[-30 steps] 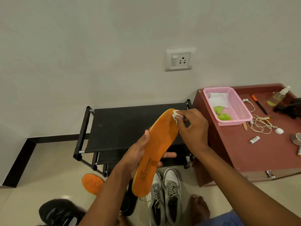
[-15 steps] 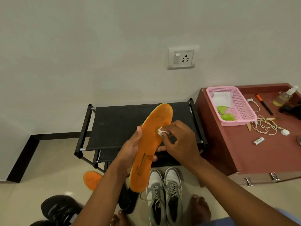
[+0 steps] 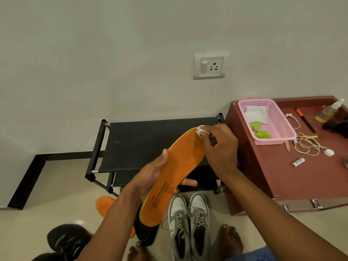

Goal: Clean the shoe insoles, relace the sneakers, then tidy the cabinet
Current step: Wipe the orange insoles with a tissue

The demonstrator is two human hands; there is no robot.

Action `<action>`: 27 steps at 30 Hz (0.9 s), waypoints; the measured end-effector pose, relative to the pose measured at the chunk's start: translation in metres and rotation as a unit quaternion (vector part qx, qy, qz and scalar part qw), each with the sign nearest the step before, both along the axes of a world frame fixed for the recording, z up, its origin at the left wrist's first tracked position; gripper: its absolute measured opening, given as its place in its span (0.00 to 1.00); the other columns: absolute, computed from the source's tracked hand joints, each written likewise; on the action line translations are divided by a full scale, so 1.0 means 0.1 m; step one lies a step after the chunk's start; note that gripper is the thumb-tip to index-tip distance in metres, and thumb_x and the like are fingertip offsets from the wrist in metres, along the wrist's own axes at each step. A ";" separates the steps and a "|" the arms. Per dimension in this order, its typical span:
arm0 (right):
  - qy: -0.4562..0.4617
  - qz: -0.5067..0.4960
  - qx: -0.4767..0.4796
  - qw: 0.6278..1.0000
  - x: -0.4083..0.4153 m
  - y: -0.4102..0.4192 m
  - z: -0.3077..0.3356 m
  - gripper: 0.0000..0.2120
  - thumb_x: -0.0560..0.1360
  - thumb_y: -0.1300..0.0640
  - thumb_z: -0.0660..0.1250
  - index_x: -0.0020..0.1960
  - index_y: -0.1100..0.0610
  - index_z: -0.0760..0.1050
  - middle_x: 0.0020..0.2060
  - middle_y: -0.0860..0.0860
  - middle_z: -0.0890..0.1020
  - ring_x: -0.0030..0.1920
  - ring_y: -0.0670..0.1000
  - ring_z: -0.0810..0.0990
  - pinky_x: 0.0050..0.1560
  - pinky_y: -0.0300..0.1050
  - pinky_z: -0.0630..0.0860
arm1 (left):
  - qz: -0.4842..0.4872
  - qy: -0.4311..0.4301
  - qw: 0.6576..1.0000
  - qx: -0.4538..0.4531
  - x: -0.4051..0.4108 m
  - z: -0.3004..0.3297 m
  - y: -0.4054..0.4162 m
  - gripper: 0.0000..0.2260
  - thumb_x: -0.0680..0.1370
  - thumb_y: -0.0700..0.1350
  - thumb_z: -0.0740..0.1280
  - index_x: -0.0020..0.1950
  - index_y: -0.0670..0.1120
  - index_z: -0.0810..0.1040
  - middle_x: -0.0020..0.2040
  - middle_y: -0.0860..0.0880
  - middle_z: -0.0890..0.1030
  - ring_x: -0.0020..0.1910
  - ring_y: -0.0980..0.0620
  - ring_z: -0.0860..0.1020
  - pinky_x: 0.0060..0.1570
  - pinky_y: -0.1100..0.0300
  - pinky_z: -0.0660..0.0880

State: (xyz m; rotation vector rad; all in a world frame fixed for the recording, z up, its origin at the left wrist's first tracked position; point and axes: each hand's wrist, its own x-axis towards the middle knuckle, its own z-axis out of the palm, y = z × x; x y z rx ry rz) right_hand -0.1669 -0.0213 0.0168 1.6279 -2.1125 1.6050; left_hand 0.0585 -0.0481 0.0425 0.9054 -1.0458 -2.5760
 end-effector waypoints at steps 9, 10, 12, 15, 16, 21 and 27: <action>0.057 0.150 0.024 0.987 0.64 0.15 -0.03 0.05 0.79 0.58 0.71 0.54 0.54 0.85 0.47 0.49 0.83 0.46 0.46 0.79 0.46 0.43 0.78 | 0.060 -0.077 0.992 -0.076 -0.03 0.05 0.00 0.27 0.84 0.62 0.51 0.70 0.46 0.76 0.53 0.40 0.86 0.44 0.44 0.86 0.40 0.51 0.84; 0.072 0.163 0.028 0.984 0.70 0.17 -0.05 0.06 0.80 0.58 0.71 0.54 0.54 0.85 0.46 0.49 0.82 0.46 0.46 0.79 0.45 0.43 0.77 | 0.064 -0.085 0.990 -0.089 -0.02 0.03 0.00 0.26 0.84 0.62 0.51 0.67 0.46 0.78 0.51 0.40 0.86 0.41 0.44 0.86 0.40 0.50 0.84; 0.094 0.165 0.031 0.981 0.73 0.18 -0.06 0.06 0.80 0.57 0.70 0.54 0.54 0.85 0.46 0.49 0.81 0.46 0.46 0.78 0.46 0.40 0.76 | 0.069 -0.090 0.989 -0.096 -0.02 0.02 0.00 0.26 0.84 0.62 0.51 0.65 0.46 0.78 0.49 0.41 0.87 0.40 0.44 0.86 0.41 0.50 0.85; 0.110 0.126 0.026 0.986 0.63 0.11 -0.03 0.05 0.80 0.58 0.71 0.54 0.54 0.84 0.47 0.50 0.82 0.47 0.47 0.78 0.47 0.40 0.76 | 0.067 -0.087 0.990 -0.089 -0.02 0.04 0.00 0.26 0.84 0.62 0.52 0.70 0.47 0.75 0.51 0.42 0.87 0.42 0.44 0.86 0.39 0.52 0.83; 0.109 0.105 0.027 0.988 0.58 0.09 -0.02 0.05 0.79 0.58 0.71 0.54 0.54 0.84 0.48 0.50 0.82 0.48 0.47 0.78 0.48 0.40 0.76 | 0.056 -0.080 0.992 -0.085 -0.01 0.04 0.00 0.26 0.84 0.61 0.51 0.72 0.47 0.73 0.51 0.42 0.87 0.43 0.44 0.86 0.39 0.52 0.83; 0.071 -0.004 0.034 0.997 0.26 -0.04 0.03 0.05 0.79 0.59 0.71 0.54 0.56 0.83 0.48 0.51 0.82 0.48 0.49 0.80 0.49 0.44 0.79 | 0.008 -0.005 0.999 -0.037 -0.02 0.04 0.01 0.24 0.85 0.61 0.49 0.78 0.52 0.65 0.68 0.39 0.79 0.64 0.34 0.80 0.44 0.52 0.82; 0.037 -0.038 0.043 0.998 0.12 -0.06 -0.02 0.07 0.80 0.57 0.71 0.56 0.58 0.83 0.47 0.52 0.84 0.46 0.50 0.81 0.46 0.49 0.82 | 0.015 -0.006 1.000 -0.024 -0.01 0.00 0.00 0.25 0.85 0.61 0.50 0.78 0.52 0.62 0.69 0.40 0.79 0.65 0.33 0.79 0.44 0.52 0.82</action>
